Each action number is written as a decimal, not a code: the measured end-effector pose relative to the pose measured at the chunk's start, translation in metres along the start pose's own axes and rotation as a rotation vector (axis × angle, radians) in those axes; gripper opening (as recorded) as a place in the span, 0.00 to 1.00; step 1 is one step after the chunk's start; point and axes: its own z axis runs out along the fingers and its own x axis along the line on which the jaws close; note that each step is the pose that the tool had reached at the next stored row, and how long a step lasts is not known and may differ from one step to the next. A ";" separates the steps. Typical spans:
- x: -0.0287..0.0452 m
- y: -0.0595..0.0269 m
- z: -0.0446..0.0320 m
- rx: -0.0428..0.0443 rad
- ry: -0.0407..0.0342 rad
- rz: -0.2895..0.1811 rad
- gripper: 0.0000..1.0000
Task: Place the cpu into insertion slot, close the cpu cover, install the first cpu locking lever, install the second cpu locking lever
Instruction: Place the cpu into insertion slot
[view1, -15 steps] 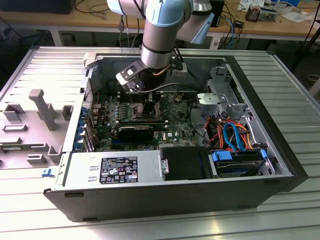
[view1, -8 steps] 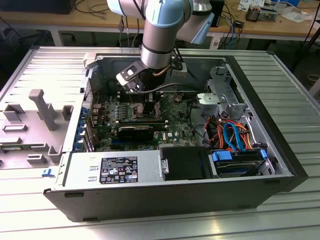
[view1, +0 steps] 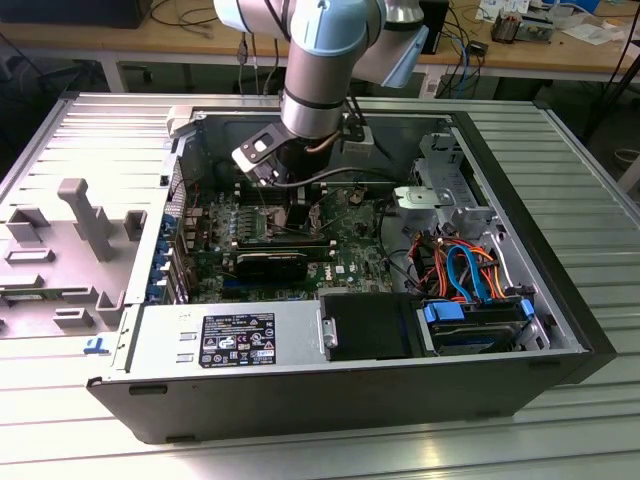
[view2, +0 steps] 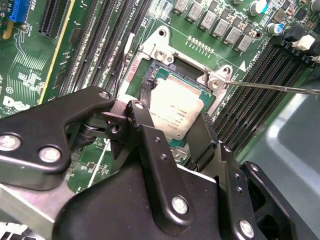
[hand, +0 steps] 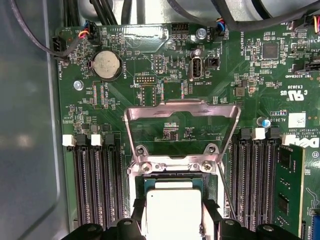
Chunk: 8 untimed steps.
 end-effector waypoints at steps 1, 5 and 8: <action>0.0000 -0.0002 0.0003 0.0001 -0.0001 0.000 0.53; -0.0001 -0.0005 0.0016 0.0000 -0.0006 -0.006 0.53; -0.0002 -0.0005 0.0018 -0.0003 -0.0015 -0.016 0.53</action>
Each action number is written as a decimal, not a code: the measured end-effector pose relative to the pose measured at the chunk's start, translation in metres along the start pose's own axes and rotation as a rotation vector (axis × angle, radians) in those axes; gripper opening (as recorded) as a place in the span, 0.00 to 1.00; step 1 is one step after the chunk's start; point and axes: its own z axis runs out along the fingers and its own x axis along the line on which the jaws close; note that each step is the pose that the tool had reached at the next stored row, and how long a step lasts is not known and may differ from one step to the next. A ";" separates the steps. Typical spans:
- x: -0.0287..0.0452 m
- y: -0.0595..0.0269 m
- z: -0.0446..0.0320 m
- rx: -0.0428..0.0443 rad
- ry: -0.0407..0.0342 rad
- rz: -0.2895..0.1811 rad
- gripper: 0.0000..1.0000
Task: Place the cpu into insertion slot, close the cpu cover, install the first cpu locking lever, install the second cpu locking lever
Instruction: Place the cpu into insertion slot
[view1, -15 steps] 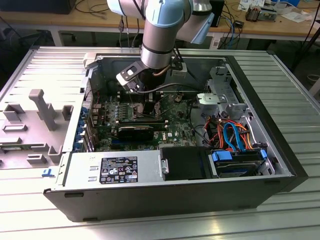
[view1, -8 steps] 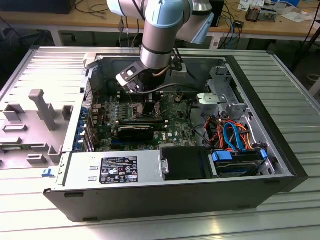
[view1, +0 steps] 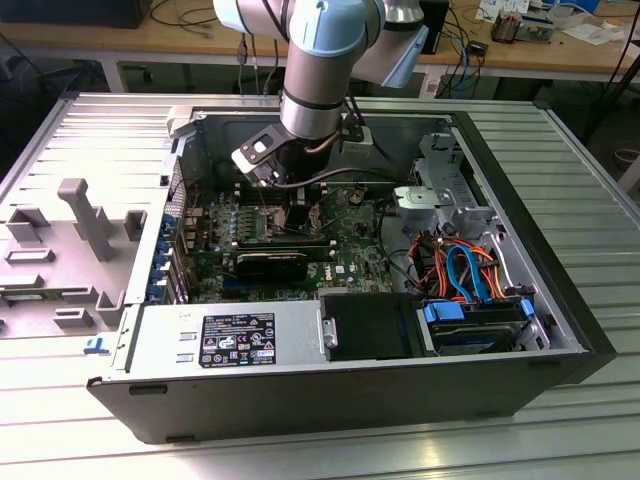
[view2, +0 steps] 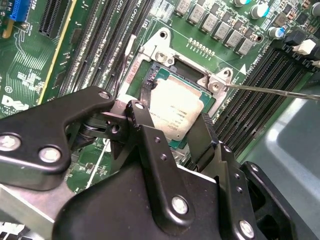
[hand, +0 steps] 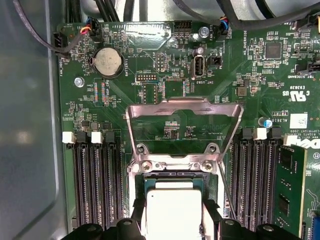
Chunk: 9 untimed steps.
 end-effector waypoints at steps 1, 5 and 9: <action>-0.0004 0.0001 0.0000 0.0000 0.0001 0.000 0.53; -0.0013 0.0008 -0.0001 0.0002 0.0000 0.000 0.53; -0.0014 0.0012 -0.0002 0.0001 -0.0003 0.000 0.53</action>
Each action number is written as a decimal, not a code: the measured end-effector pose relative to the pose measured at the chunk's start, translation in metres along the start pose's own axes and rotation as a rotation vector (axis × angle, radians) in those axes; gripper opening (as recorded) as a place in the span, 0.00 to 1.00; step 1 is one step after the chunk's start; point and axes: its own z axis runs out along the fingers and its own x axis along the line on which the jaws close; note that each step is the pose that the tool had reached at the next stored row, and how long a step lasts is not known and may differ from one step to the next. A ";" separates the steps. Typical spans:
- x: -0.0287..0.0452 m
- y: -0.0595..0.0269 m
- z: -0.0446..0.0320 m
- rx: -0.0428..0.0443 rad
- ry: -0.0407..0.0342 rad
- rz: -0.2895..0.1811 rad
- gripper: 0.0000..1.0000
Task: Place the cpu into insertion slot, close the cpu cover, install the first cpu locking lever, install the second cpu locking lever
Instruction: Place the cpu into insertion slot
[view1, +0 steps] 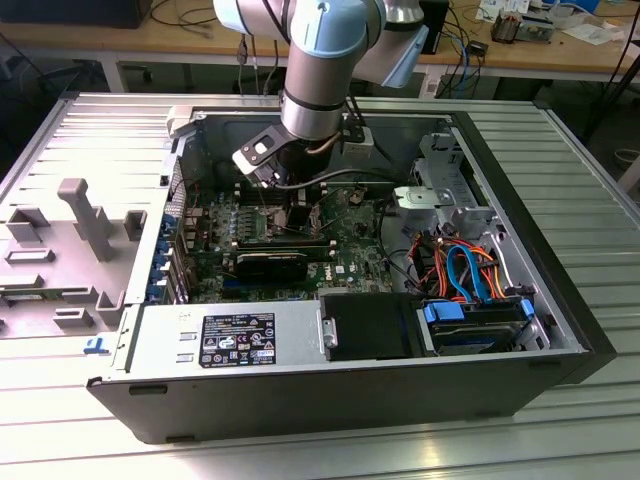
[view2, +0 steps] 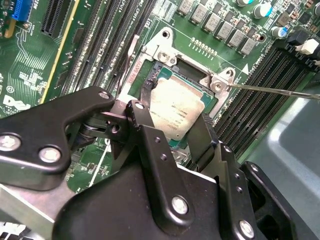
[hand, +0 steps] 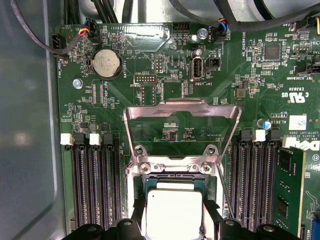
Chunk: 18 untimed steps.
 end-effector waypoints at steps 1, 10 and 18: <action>0.0000 0.0000 0.0000 0.0000 0.0000 0.000 0.53; 0.0000 0.0000 -0.0013 -0.0004 0.0005 0.000 0.53; -0.0001 -0.0004 -0.0041 0.0002 -0.0014 -0.010 0.53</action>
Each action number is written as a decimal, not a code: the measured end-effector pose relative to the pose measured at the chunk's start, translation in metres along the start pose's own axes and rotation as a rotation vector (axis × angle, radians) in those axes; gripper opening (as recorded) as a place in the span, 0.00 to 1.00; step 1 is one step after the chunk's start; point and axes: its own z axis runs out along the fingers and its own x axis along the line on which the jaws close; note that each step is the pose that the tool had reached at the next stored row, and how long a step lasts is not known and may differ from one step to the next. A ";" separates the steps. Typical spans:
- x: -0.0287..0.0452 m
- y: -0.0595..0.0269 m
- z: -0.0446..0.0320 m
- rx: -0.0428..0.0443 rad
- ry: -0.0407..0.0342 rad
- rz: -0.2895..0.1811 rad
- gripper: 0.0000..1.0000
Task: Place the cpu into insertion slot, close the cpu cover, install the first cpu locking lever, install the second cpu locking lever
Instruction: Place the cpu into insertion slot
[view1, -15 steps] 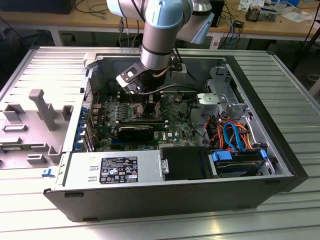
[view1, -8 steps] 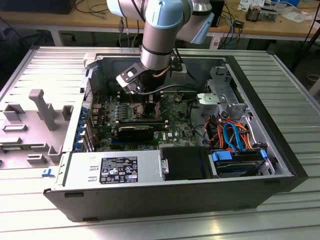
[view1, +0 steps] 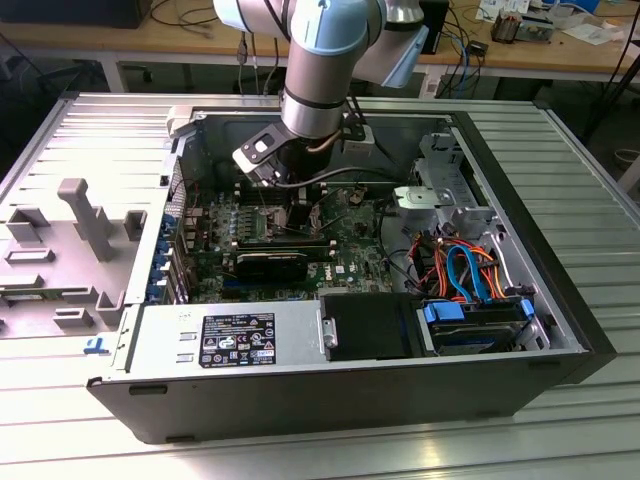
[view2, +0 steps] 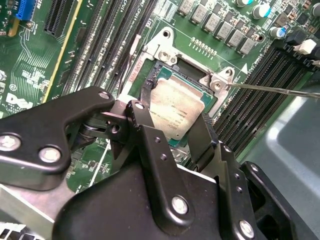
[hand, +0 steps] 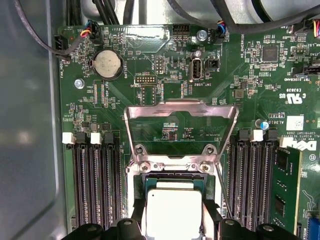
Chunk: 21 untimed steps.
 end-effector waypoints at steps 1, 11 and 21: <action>0.0001 0.0000 0.0001 -0.0001 -0.0005 -0.004 0.53; 0.0012 0.0008 0.0010 -0.0002 -0.0031 -0.026 0.53; 0.0010 -0.0002 0.0036 -0.0001 -0.0033 -0.026 0.53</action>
